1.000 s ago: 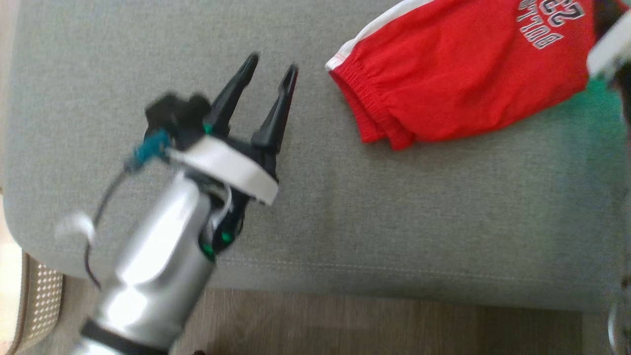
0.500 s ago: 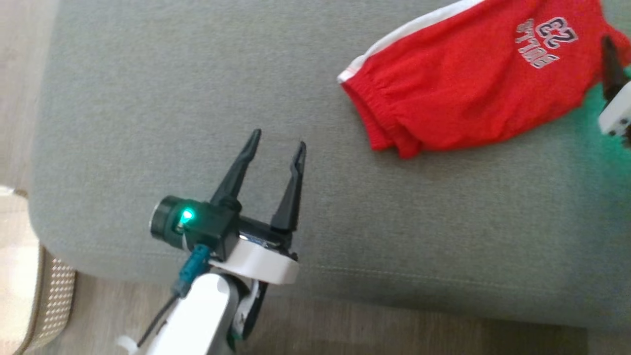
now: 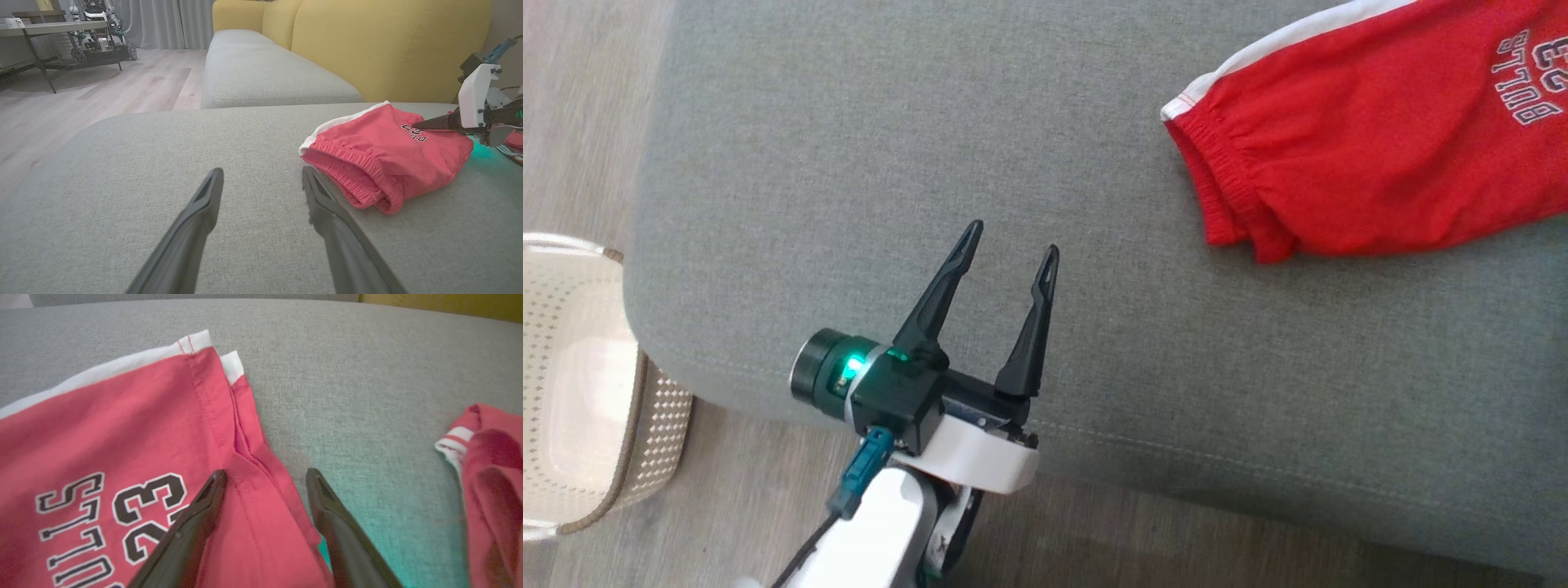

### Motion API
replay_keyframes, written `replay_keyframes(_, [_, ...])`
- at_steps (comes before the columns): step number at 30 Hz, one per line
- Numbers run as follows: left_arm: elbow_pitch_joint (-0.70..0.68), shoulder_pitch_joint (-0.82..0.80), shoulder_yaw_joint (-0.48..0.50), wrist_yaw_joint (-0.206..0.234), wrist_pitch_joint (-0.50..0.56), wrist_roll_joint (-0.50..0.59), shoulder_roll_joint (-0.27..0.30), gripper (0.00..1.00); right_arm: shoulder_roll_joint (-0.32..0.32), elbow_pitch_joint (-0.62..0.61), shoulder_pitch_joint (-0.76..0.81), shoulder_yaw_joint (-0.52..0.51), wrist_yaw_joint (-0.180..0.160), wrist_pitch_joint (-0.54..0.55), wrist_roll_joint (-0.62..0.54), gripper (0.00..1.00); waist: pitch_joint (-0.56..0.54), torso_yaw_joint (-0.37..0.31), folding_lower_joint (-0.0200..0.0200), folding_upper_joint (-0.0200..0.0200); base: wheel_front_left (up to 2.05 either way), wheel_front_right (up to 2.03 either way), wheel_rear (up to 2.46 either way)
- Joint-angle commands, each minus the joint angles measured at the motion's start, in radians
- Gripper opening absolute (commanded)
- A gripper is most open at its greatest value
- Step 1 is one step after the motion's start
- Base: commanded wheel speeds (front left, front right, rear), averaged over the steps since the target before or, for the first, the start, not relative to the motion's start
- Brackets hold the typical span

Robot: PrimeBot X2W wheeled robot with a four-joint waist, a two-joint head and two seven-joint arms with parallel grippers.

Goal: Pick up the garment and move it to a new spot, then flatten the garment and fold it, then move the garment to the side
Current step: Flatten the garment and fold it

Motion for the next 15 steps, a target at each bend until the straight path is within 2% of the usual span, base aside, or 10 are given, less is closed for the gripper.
replay_keyframes(1, [-0.036,-0.006,0.035,0.0,-0.005,0.009,-0.002,1.0,-0.008,-0.005,-0.021,0.011,0.0,0.012,0.004,1.0,0.005,0.003,0.0,0.0,0.0,0.0,0.0])
replay_keyframes(5, [-0.04,-0.012,0.041,0.001,-0.005,0.027,-0.002,1.0,-0.011,0.05,-0.029,0.015,0.0,0.017,0.021,0.99,0.006,0.004,0.0,0.0,0.0,0.0,0.0])
replay_keyframes(7, [-0.038,-0.011,0.043,0.001,-0.005,0.032,-0.003,1.0,-0.003,0.073,-0.033,0.014,0.0,0.013,0.04,0.42,0.002,0.002,0.0,0.0,0.0,0.0,0.0])
replay_keyframes(8, [-0.035,-0.011,0.045,0.0,-0.005,0.036,-0.003,1.0,0.004,0.082,-0.034,0.013,0.0,0.011,0.055,0.0,-0.001,-0.001,0.0,0.0,0.0,0.0,0.0])
replay_keyframes(15, [-0.022,0.006,0.061,0.005,-0.005,0.054,-0.002,1.0,0.012,0.097,-0.024,0.041,0.0,-0.035,0.141,0.0,-0.041,-0.043,0.0,0.0,0.0,0.0,0.0])
